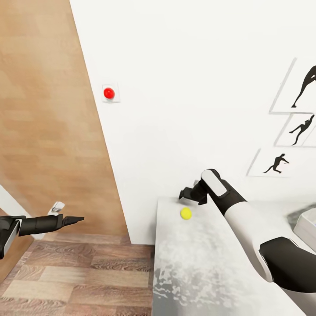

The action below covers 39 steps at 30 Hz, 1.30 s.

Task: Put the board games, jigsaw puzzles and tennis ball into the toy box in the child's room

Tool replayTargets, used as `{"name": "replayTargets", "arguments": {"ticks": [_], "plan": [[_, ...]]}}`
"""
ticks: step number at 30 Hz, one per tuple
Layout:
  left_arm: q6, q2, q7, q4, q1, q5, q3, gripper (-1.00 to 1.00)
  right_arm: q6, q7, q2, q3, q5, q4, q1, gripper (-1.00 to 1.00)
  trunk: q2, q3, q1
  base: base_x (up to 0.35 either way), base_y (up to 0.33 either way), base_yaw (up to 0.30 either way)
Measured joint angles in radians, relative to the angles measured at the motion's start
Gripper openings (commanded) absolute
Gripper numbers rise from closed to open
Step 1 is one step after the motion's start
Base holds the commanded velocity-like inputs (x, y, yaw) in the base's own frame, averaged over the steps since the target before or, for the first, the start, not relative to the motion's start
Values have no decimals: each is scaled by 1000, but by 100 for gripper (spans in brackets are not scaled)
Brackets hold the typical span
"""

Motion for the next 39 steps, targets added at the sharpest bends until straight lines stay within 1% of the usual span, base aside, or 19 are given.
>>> {"name": "replayTargets", "arguments": {"ticks": [7,14,22,25,30,39], "plan": [[0,-1,1,0,0,0,-1,100,-4,1,-3,-2,5,0,-2,100,0,-11,0,0,0,0],[1,-1,2,0,0,-1,-1,100,-40,2,-4,-2,7,1,-16,100,0,-23,0,0,0,0],[0,-2,3,0,0,-1,0,100,-55,2,-3,-4,36,2,-28,100,0,-36,0,0,0,0],[0,-4,3,0,0,-1,0,100,-77,2,-3,-3,44,2,-28,100,0,-41,0,0,0,0],[0,-4,3,0,0,-1,0,100,-94,3,-3,-2,47,2,-28,100,0,-49,0,0,0,0],[0,-4,3,0,0,-1,0,100,-99,3,-3,-1,48,3,-27,100,0,-64,0,0,0,0]]}}
